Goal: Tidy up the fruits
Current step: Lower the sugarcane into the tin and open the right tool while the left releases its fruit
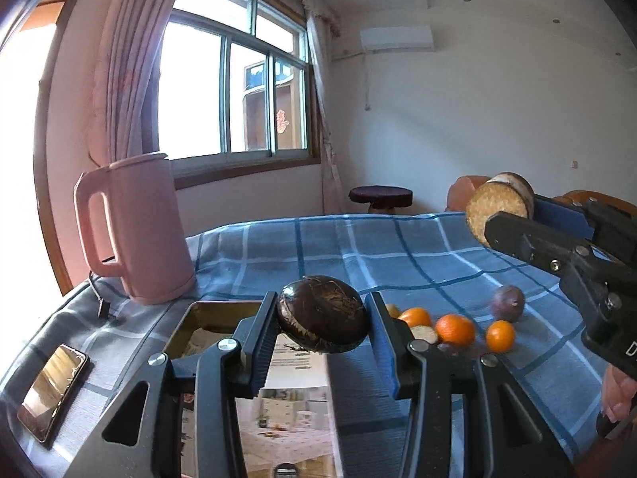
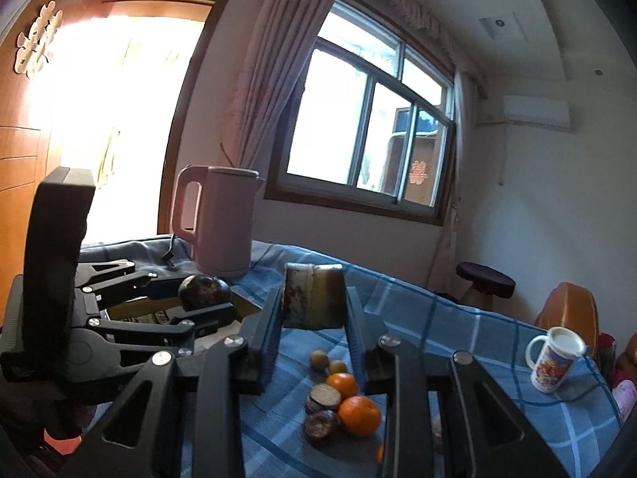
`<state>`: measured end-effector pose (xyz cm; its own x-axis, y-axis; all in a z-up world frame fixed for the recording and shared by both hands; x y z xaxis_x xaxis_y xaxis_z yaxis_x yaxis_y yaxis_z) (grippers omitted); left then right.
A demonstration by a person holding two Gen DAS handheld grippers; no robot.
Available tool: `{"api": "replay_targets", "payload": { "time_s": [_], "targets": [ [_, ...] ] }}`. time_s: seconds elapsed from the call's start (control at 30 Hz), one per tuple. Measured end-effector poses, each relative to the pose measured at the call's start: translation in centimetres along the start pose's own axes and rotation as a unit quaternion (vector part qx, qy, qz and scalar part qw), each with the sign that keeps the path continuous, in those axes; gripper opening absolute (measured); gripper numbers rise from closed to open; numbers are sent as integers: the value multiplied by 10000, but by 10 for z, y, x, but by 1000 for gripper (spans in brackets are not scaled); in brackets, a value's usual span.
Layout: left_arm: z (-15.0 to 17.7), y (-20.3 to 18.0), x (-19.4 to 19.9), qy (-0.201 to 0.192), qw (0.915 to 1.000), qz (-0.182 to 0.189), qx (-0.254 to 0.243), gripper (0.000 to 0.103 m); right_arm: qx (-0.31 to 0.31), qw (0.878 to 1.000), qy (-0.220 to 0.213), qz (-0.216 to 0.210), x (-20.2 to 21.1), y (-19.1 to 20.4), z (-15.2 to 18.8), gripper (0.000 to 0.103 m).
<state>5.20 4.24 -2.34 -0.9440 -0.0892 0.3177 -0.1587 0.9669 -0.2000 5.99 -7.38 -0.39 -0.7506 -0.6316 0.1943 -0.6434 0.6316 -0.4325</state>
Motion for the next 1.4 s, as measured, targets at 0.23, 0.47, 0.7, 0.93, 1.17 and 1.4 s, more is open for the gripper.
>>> {"api": "replay_targets", "payload": {
  "time_s": [0.23,0.47,0.7,0.93,1.17,1.4],
  "targets": [
    [-6,32,-13,133,9996,-181,165,45,98,9995,112,-263,-30,11,-11,33],
    [-10,63,-32,378,9982,-331,332,45,155,9984,255,-477,-58,25,-14,33],
    [-9,78,-46,638,9965,-352,402,45,159,9965,462,-677,-87,38,-8,33],
    [-8,88,-59,896,9940,-421,468,45,115,9943,638,-847,-110,50,-4,33],
    [-5,91,-66,1111,9914,-527,442,45,18,9913,837,-1014,-130,58,1,33],
    [-3,99,-72,1317,9879,-641,503,45,66,9887,1037,-1079,-140,69,7,33]
  ]
}}
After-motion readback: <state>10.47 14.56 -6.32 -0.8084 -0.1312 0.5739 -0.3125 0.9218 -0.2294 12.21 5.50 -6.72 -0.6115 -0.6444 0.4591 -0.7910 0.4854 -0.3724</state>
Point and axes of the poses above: each gripper's, at about its wrist camera, not at the fingertips, and x roughly against the way its jaws point, y to its left, z to its underside, the point moved 5 cm from there along -x, roughly the way its jaws point, and after that the axes turned 14 degrees about x, right-handed, at the moved point
